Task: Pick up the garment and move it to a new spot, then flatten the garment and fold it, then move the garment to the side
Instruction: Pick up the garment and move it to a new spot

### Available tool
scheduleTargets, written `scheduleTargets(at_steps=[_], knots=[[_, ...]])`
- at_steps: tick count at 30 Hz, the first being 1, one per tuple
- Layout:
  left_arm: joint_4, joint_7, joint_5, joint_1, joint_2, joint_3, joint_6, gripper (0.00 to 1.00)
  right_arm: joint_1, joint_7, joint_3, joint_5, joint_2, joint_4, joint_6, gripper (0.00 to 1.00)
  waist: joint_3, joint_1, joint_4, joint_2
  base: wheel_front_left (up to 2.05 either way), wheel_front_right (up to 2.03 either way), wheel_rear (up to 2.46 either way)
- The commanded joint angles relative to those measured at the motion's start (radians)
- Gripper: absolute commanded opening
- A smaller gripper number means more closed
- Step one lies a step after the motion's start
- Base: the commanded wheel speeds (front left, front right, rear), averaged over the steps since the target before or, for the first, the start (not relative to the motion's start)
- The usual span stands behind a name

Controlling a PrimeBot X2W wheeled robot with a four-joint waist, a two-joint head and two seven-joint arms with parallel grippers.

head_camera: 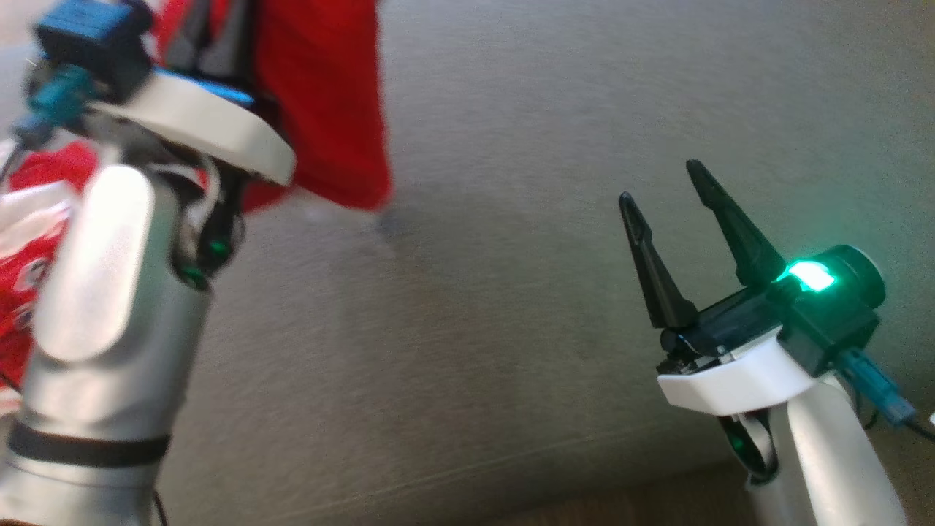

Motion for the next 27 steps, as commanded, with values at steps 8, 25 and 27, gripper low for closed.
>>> scheduleTargets(at_steps=[8, 25, 27], knots=[[0.025, 0.013, 0.028, -0.014, -0.028, -0.054, 0.011, 0.00, -0.051, -0.008, 0.002, 0.047, 0.002, -0.077, 0.000, 1.00, 0.119, 0.0001, -0.216, -0.0001, 0.00, 0.00, 0.00], [0.412, -0.171, 0.064, -0.135, -0.156, -0.141, -0.034, 1.00, -0.068, -0.008, 0.018, 0.101, 0.002, -0.075, 0.000, 1.00, 0.192, 0.0001, -0.254, -0.0001, 0.00, 0.00, 0.00], [0.391, -0.178, 0.066, -0.121, -0.162, -0.144, -0.038, 1.00, -0.060, -0.008, 0.019, 0.093, 0.002, -0.067, 0.000, 1.00, 0.165, 0.0001, -0.224, -0.0001, 0.00, 0.00, 0.00]])
